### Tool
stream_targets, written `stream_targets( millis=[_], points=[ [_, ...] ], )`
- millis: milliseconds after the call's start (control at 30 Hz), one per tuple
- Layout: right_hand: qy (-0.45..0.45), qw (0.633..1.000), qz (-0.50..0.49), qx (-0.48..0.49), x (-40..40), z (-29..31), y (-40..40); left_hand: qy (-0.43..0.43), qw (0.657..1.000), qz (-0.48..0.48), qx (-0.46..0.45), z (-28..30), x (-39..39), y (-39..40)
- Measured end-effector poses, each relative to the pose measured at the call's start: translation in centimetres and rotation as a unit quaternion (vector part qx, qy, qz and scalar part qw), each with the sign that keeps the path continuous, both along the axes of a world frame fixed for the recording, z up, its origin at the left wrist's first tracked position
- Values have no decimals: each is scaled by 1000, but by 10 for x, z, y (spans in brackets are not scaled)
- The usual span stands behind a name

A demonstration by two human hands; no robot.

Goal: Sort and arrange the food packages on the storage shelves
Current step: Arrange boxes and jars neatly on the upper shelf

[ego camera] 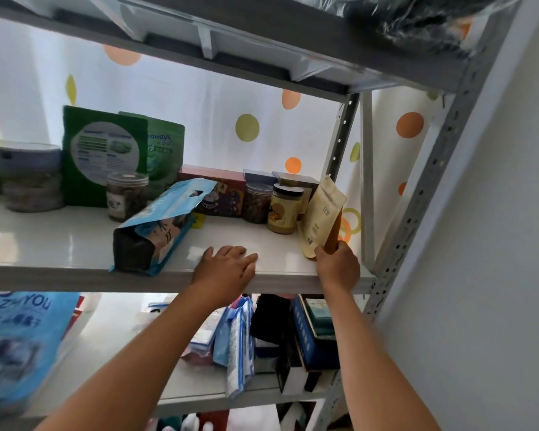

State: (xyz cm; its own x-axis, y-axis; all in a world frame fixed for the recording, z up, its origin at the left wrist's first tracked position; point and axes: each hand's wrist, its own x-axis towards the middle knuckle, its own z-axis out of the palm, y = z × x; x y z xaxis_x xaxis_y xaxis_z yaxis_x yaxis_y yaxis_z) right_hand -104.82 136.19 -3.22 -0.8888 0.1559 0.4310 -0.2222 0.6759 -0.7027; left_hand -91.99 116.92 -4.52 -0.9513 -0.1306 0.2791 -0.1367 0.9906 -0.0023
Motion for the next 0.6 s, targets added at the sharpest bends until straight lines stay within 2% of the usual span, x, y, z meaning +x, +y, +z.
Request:
stream_targets(
  millis=[200, 333, 400, 500, 600],
  points=[
    [21, 999, 15, 46, 17, 0, 14, -3, 1000, 3, -1, 1, -2, 2],
    [18, 998, 37, 52, 45, 5, 18, -44, 997, 7, 63, 9, 0, 9],
    [25, 998, 51, 37, 67, 5, 19, -19, 989, -10, 149, 14, 3, 13],
    [28, 998, 64, 2, 112, 2, 19, 53, 921, -54, 381, 18, 24, 28],
    [42, 995, 79, -46, 149, -3, 18, 108, 872, -73, 472, 22, 42, 45]
  ],
)
